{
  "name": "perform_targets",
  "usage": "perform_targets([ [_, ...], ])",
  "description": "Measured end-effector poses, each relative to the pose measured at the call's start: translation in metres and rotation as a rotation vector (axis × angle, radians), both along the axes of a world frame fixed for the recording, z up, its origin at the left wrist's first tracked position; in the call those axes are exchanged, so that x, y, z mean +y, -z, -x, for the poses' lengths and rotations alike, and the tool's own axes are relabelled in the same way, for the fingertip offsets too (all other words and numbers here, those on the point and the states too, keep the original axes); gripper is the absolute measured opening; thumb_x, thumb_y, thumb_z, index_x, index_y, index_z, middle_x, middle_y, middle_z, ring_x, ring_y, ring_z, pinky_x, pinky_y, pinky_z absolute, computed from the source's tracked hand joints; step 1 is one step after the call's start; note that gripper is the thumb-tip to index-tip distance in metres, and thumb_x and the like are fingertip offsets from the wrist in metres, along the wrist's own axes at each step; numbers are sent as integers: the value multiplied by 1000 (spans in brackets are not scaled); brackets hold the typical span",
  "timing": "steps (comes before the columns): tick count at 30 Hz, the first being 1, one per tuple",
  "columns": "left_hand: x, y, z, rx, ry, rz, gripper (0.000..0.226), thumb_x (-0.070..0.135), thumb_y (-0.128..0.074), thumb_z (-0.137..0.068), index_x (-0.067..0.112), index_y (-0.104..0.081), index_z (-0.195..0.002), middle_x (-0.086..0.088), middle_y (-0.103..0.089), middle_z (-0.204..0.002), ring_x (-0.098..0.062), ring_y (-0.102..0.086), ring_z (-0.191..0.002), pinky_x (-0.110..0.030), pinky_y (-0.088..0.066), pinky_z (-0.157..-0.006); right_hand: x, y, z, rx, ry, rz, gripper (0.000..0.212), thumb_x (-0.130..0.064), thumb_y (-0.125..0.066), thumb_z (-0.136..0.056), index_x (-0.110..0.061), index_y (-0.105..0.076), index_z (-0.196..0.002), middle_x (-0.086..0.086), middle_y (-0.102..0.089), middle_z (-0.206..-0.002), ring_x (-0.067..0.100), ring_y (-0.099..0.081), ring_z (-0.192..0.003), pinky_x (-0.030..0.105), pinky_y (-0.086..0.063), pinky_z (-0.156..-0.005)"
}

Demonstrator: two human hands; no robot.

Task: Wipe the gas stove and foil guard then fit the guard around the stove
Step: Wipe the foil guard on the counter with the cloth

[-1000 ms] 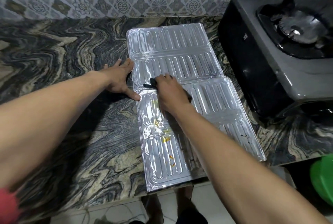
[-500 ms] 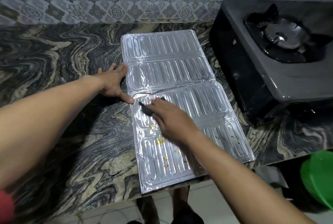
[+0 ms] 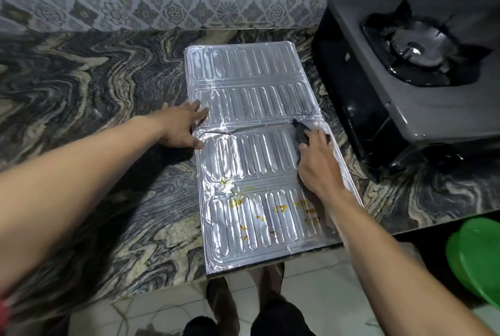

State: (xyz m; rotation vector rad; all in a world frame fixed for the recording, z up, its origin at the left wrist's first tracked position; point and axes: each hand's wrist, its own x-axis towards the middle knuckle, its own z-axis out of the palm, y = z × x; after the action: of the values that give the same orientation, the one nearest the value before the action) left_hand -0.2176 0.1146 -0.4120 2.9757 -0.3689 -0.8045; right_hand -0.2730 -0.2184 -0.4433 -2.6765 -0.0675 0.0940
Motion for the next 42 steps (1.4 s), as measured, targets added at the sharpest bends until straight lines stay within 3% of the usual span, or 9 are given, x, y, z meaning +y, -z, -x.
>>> perform_targets([
  [5, -4, 0, -5, 26, -4, -57, 105, 61, -65, -81, 29, -1, -157, 0, 10, -166, -25, -1, -153, -56, -5, -120, 90, -1, 66, -52, -347, 7, 52, -2, -40, -99, -5, -28, -150, 15, -22, -160, 27, -11, -150, 48, -12, -121],
  [8, -8, -1, -7, 30, -9, -90, 106, 59, -67, -81, 28, -1, -157, -1, 10, -166, -26, -3, -153, -55, -6, -121, 136, 1, 102, -6, -591, 21, 58, -7, -40, -97, -5, -24, -152, 15, -16, -162, 26, -7, -151, 45, -2, -122],
  [12, -17, -6, -3, 36, -36, -131, 104, 53, -67, -84, 26, 1, -157, -2, 11, -166, -27, -2, -153, -56, -6, -121, 117, 0, 115, 26, -725, 53, 74, -1, -45, -87, -8, -16, -155, 12, -7, -164, 23, 1, -151, 42, 5, -122],
  [19, -31, -11, 5, 53, -133, -178, 99, 48, -66, -87, 26, 1, -157, -3, 9, -166, -30, -8, -152, -53, -19, -120, -9, 1, 68, -14, -379, -11, 79, 11, -48, -88, -18, -16, -155, -1, -9, -163, 17, -1, -150, 42, -4, -123],
  [23, -49, -20, 25, -65, -165, -192, 88, 29, -64, -87, 22, -10, -157, -10, -4, -166, -32, -18, -149, -54, -24, -118, -57, 5, 47, 43, -301, 12, 77, 10, -45, -88, -12, -14, -156, 8, -6, -164, 18, 4, -151, 42, -4, -123],
  [26, -67, -16, 59, -119, -97, -131, 95, 17, -67, -81, 22, -11, -158, -6, 2, -166, -31, -17, -150, -55, -17, -120, -75, 5, 40, 25, -228, -3, 68, 6, -39, -95, -14, -16, -155, 9, -2, -164, 19, 8, -151, 43, -4, -123],
  [32, -77, -10, 87, -54, -107, -90, 80, 16, -58, -87, 26, -20, -157, -4, -2, -167, -36, -33, -143, -43, -36, -113, -43, -1, 65, -15, -151, 61, 76, 4, -48, -91, -6, -10, -155, 18, -2, -163, 29, 4, -151, 43, 0, -122],
  [35, -85, -18, 85, -36, -108, -103, 78, 8, -53, -86, 20, -22, -157, -3, -1, -167, -33, -32, -145, -40, -36, -113, 17, 1, 106, -4, -355, 45, 89, 12, -51, -80, -6, -5, -155, 18, -2, -163, 29, 4, -150, 44, 1, -122],
  [42, -89, -21, 88, -9, -149, -79, 79, 2, -46, -90, 21, -11, -158, -3, 6, -166, -32, -22, -149, -36, -28, -115, 66, 5, 166, -33, -943, 47, 67, -8, -43, -91, -10, -19, -154, 12, -14, -163, 26, -3, -151, 40, 1, -122],
])
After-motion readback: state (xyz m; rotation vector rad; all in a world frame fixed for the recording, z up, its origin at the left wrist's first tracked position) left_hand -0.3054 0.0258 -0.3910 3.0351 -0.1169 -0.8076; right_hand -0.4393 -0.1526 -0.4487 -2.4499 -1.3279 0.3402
